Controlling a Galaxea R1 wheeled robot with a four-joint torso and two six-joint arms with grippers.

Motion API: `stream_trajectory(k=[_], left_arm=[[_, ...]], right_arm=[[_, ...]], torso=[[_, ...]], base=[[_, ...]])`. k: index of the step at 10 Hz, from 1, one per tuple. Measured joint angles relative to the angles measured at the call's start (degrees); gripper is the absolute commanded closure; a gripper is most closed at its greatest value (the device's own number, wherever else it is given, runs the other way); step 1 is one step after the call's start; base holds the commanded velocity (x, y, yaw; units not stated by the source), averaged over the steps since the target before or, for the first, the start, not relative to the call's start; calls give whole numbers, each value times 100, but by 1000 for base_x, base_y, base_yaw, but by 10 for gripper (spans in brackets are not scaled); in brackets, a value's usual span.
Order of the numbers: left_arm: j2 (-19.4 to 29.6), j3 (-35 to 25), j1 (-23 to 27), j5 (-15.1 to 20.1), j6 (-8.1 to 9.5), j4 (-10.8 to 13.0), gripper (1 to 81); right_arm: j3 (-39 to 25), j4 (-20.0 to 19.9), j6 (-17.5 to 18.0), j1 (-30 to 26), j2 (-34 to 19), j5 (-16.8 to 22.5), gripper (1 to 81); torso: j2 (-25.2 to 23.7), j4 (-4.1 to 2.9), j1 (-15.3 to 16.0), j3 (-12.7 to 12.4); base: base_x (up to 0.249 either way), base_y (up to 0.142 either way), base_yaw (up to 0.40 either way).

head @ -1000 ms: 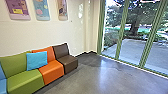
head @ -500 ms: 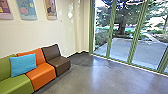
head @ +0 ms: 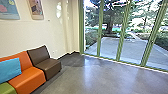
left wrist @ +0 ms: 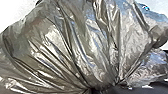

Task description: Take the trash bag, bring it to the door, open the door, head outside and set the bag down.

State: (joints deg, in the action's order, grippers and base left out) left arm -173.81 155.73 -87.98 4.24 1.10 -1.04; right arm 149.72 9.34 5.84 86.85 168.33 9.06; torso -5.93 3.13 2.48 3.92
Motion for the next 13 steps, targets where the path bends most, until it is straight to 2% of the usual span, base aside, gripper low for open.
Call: stream_trajectory(k=[13], left_arm=[[-2, 0, -2, 2, 0, 2, 811]], right_arm=[[5, 39, 0, 12, 30, -33, 10]], torso=[[0, 0, 0, 0]], base=[[0, 0, -288]])
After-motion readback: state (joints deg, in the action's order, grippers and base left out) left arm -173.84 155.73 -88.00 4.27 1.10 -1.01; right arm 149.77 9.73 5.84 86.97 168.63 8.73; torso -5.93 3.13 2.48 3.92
